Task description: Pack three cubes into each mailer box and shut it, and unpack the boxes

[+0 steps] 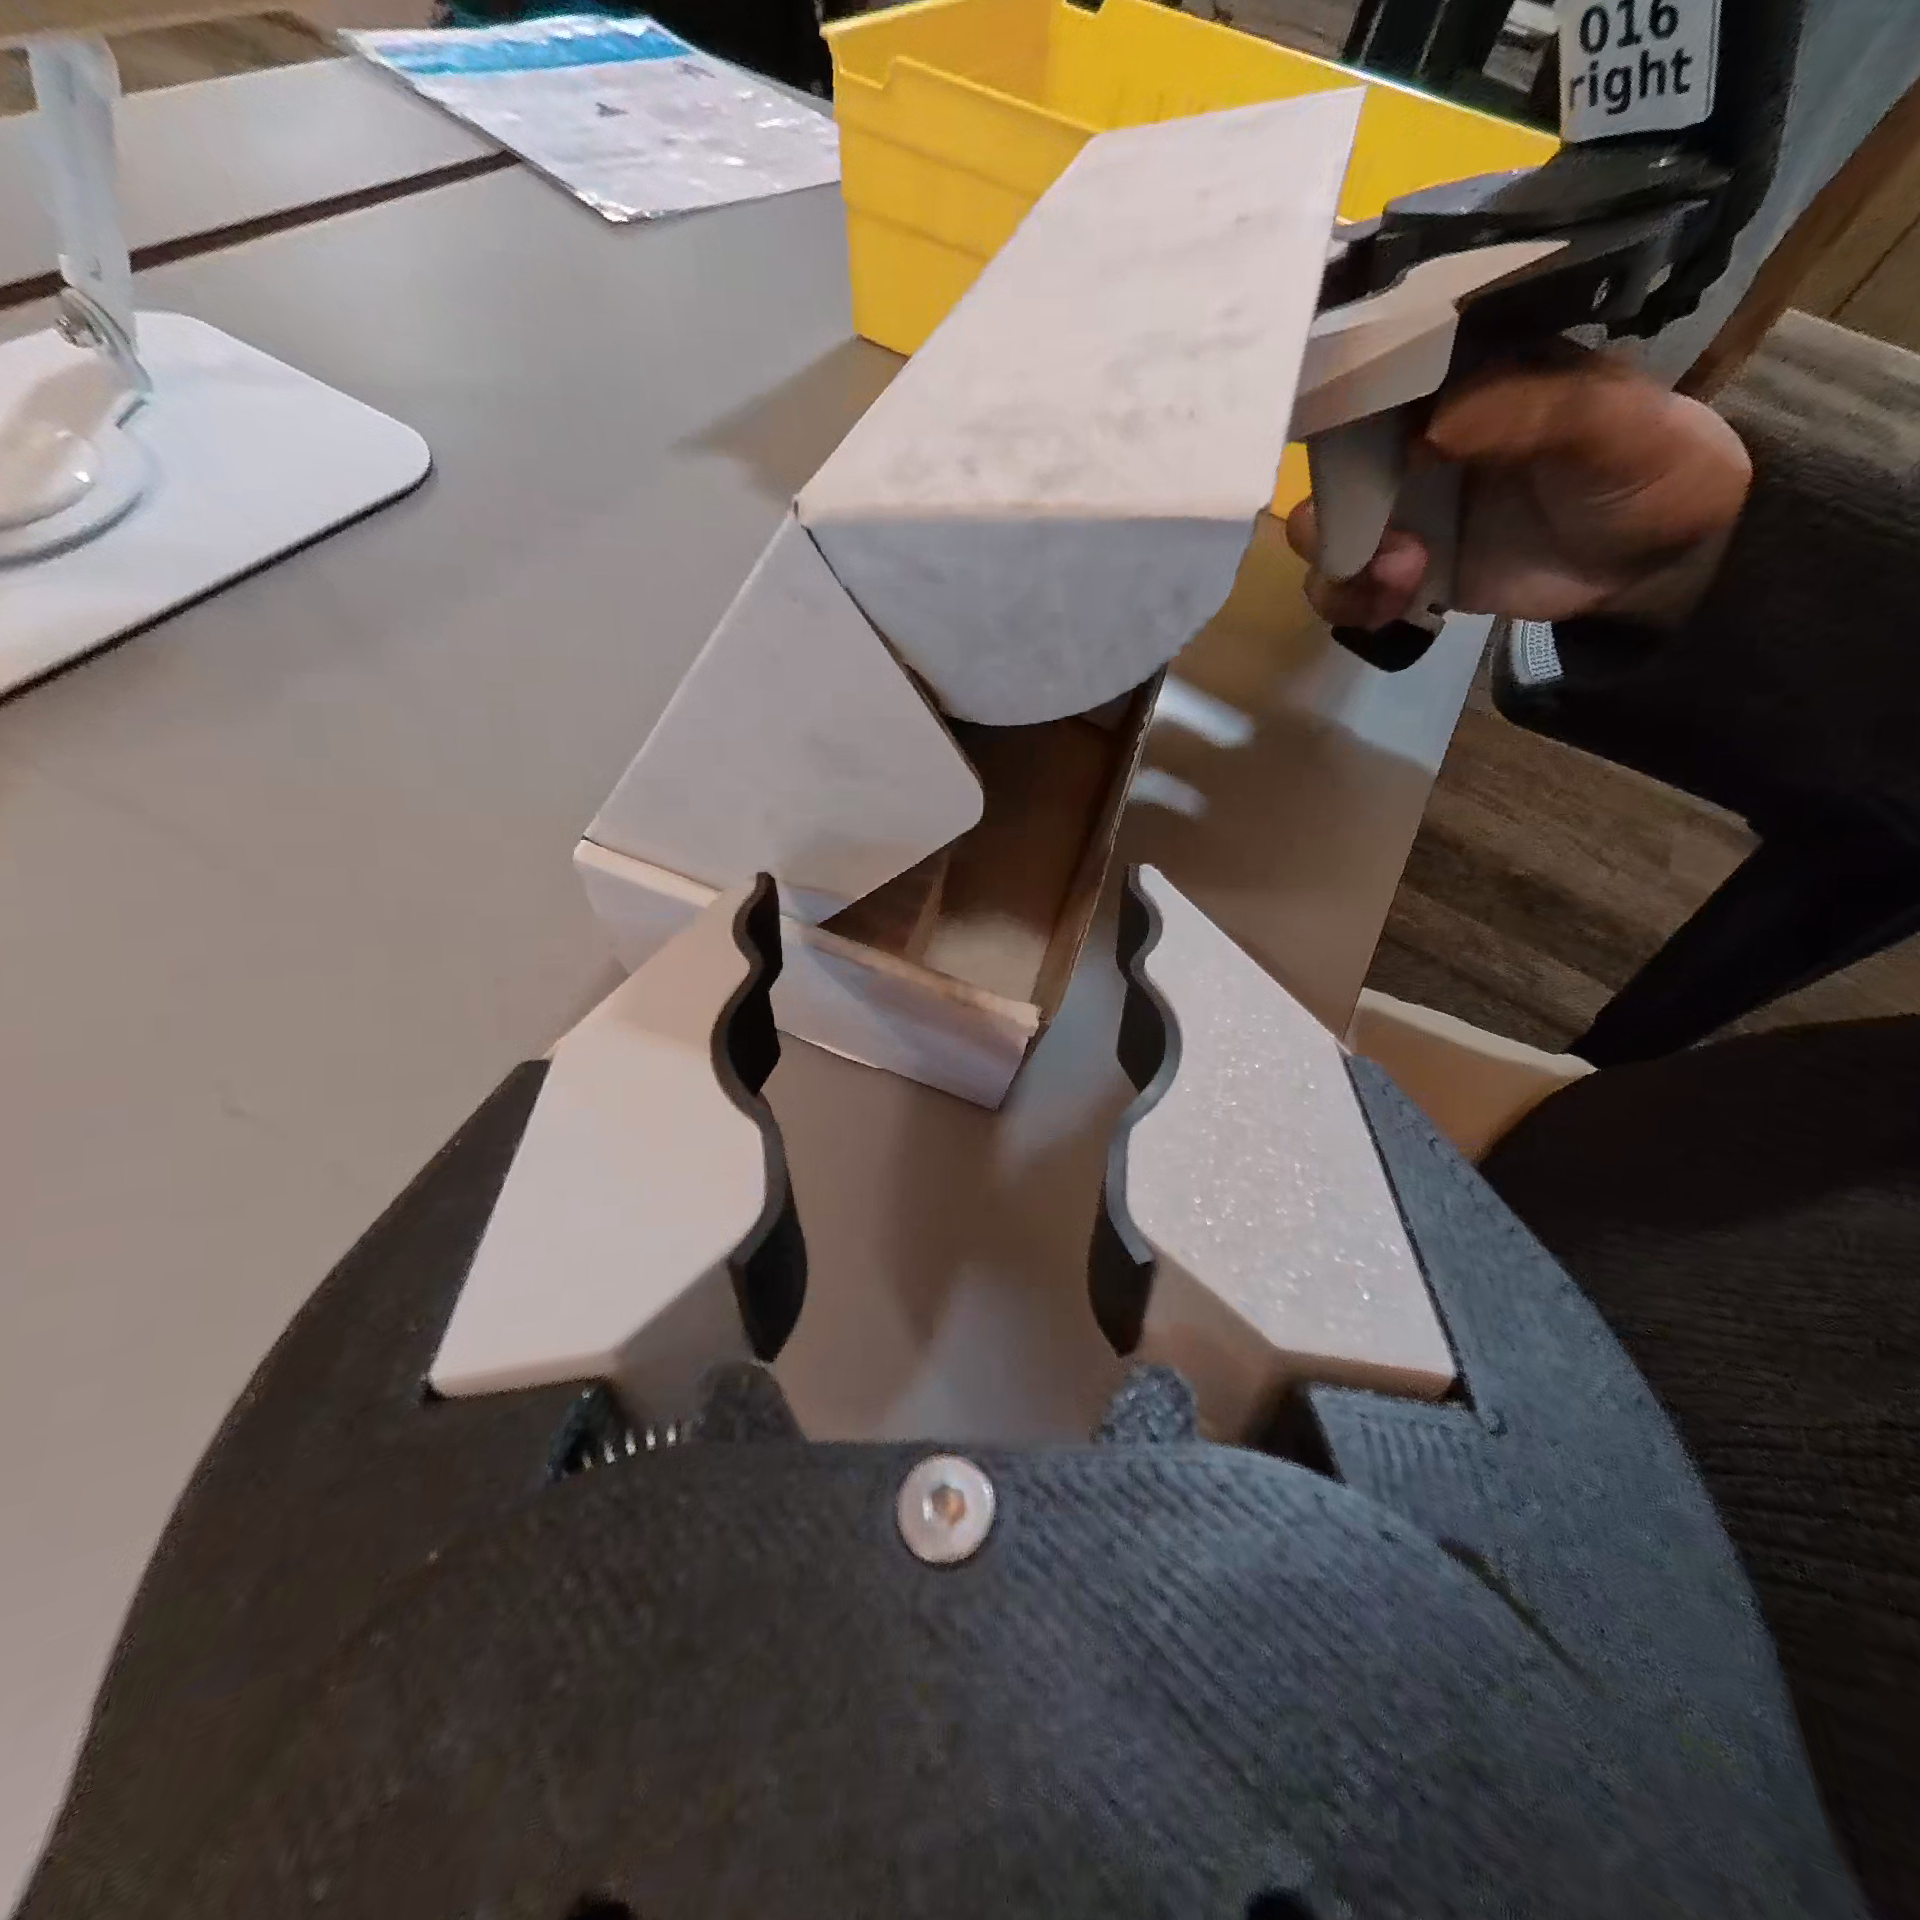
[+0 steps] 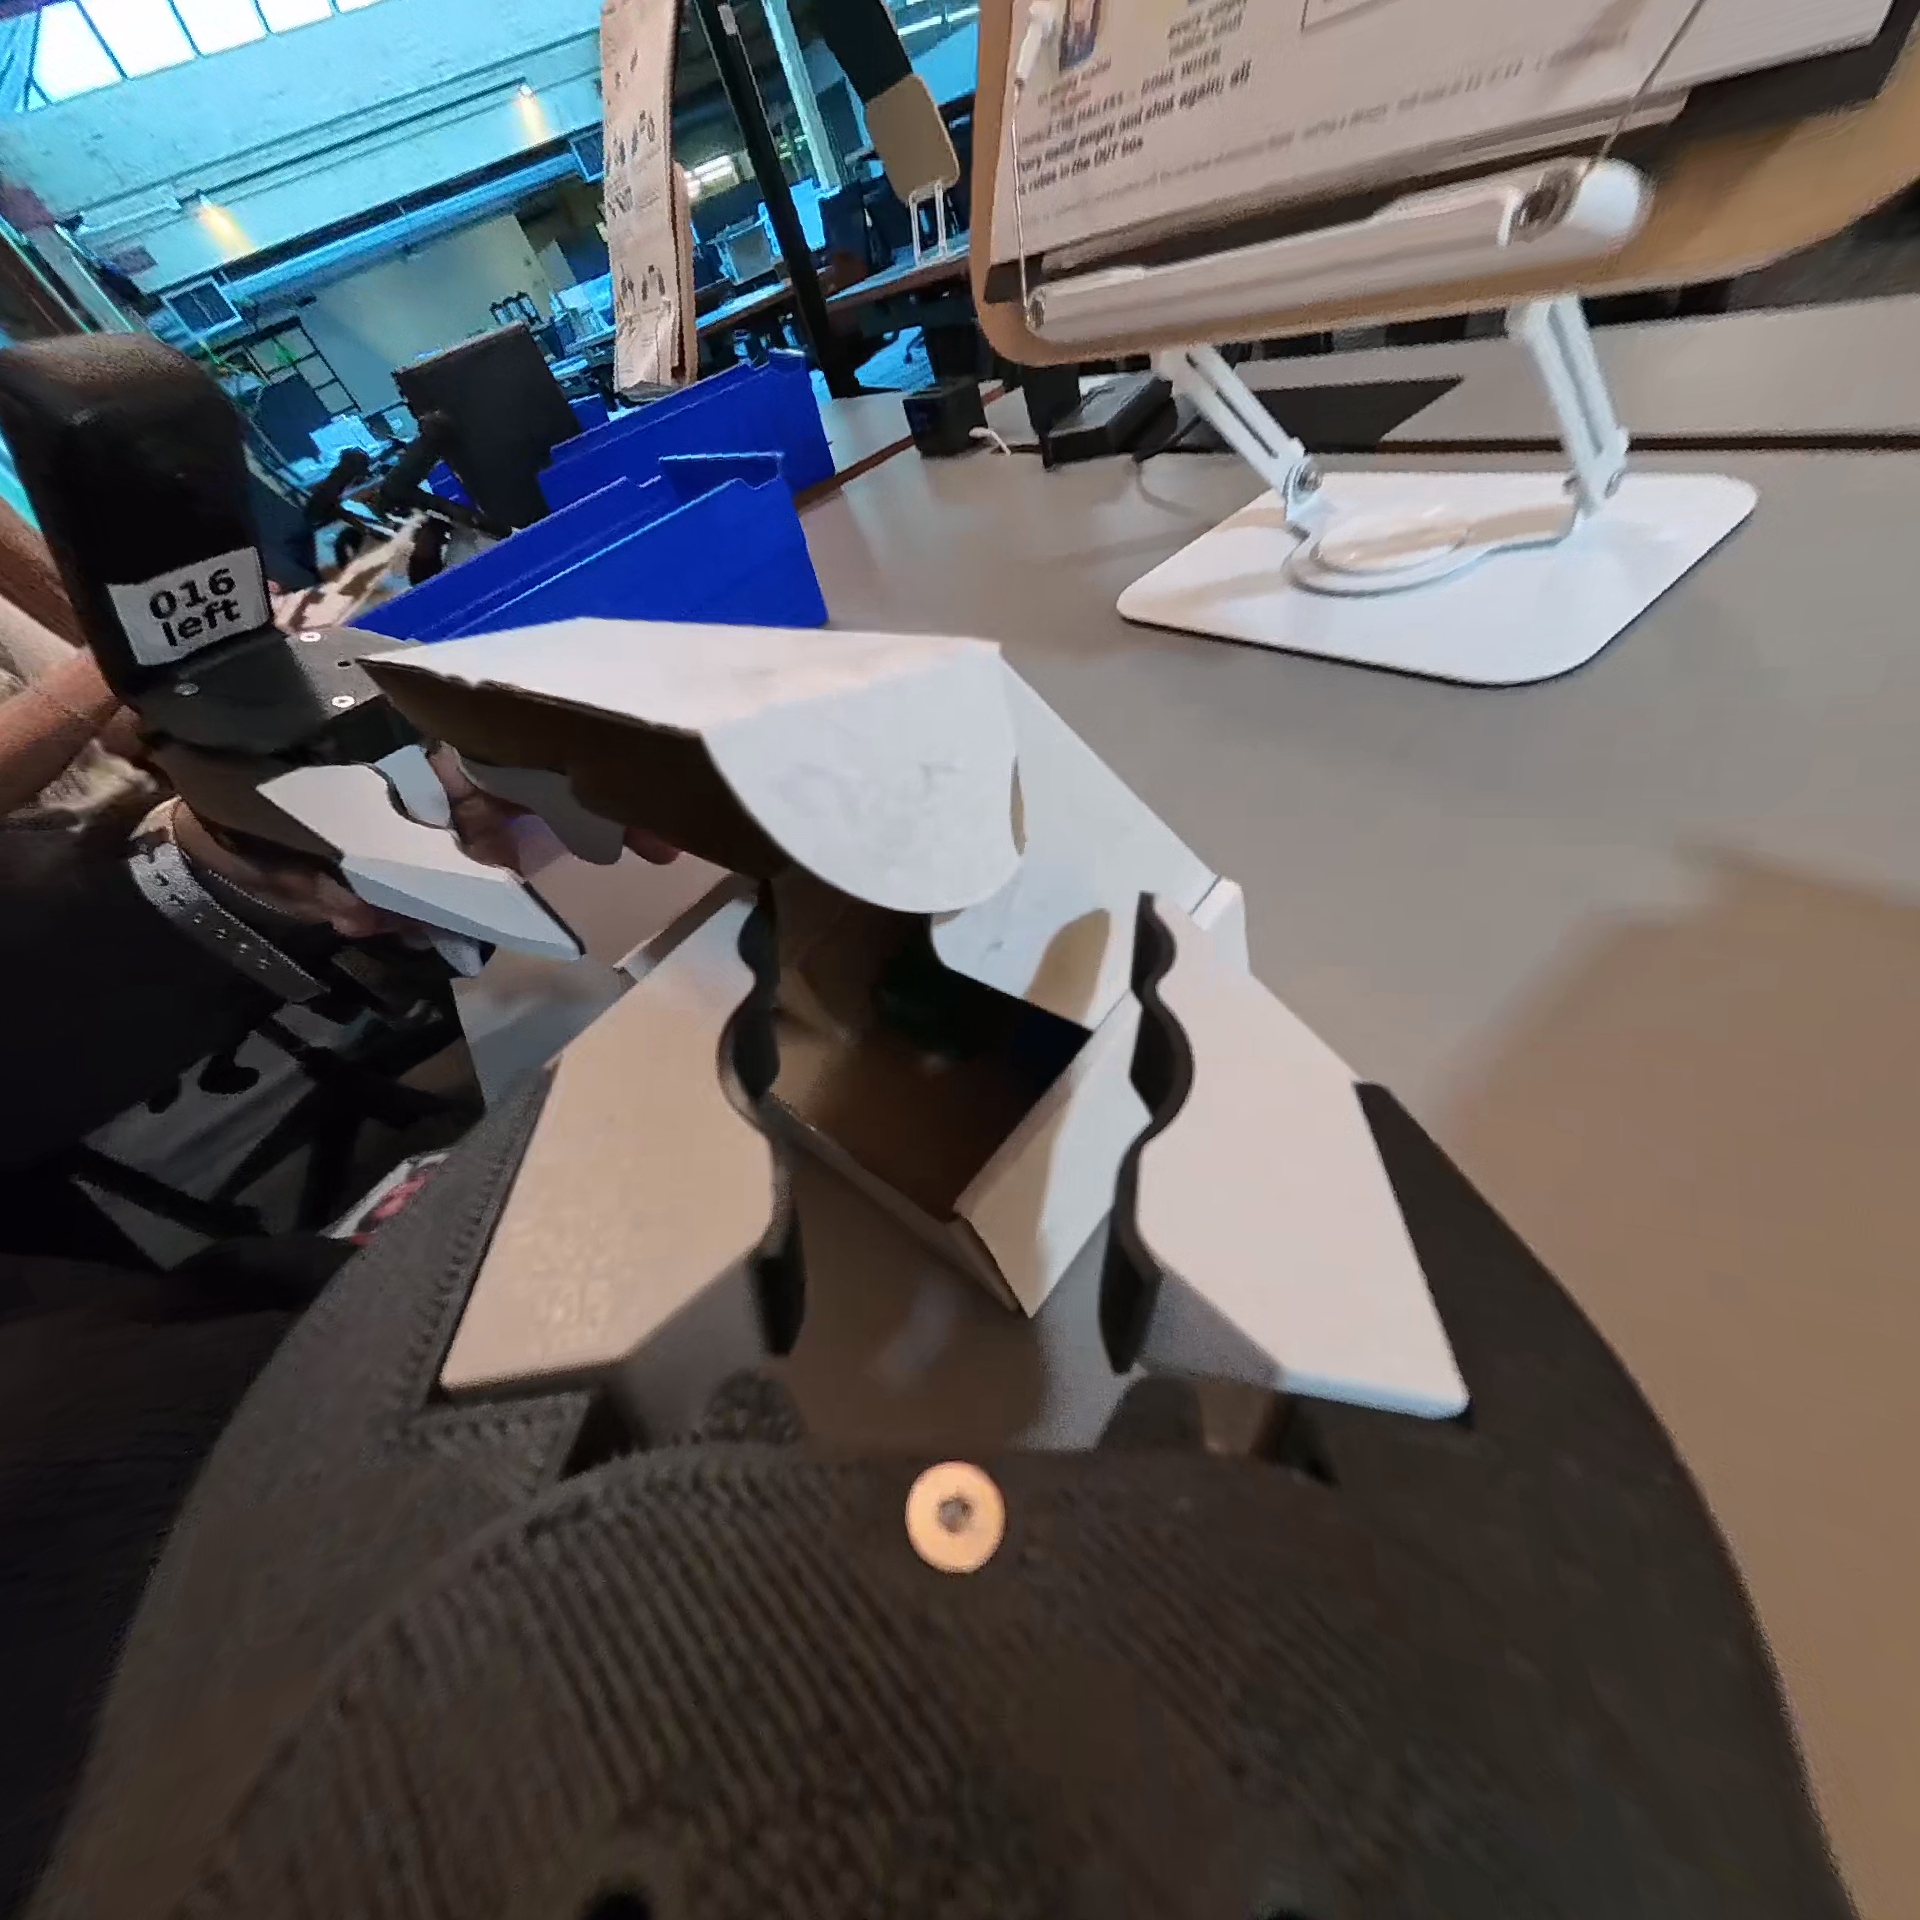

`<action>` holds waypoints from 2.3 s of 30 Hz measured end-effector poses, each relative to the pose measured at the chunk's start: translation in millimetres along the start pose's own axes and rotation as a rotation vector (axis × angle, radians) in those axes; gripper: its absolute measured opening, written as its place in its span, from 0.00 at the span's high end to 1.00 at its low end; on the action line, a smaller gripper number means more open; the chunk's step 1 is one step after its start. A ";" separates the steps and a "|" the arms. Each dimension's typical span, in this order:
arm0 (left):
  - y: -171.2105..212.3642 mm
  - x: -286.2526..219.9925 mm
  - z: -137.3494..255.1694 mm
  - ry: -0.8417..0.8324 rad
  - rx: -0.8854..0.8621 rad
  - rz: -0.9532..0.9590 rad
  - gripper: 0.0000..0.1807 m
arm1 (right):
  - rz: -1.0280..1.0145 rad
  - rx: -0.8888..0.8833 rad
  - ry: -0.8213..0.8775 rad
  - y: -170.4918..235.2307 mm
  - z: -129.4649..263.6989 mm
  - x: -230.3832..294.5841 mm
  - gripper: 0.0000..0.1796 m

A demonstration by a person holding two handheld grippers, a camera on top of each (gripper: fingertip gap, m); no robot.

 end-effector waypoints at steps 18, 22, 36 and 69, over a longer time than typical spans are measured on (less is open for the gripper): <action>-42.8 -5.4 28.1 -0.287 -0.284 -0.241 0.66 | 0.564 -0.107 0.255 -32.5 40.0 24.8 0.83; -44.3 -11.6 26.8 -0.304 -0.281 -0.273 0.66 | 0.672 -0.119 0.356 -38.3 43.7 29.9 0.83; -43.0 -10.6 22.3 -0.379 -0.235 -0.278 0.68 | 0.585 -0.038 0.389 -40.0 42.7 27.6 0.92; -27.1 -36.2 24.4 -0.493 -0.255 -0.244 0.72 | 0.504 0.031 0.323 -19.4 50.3 40.4 0.91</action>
Point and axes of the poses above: each gripper's, where its closed fingertips meet, z back along the fingers, y out of its underside, x = y × z across the jaws, the point moved 1 cm from there along z, back along the fingers, and after that the axes turned 12 degrees about x, right-handed, at the moved point
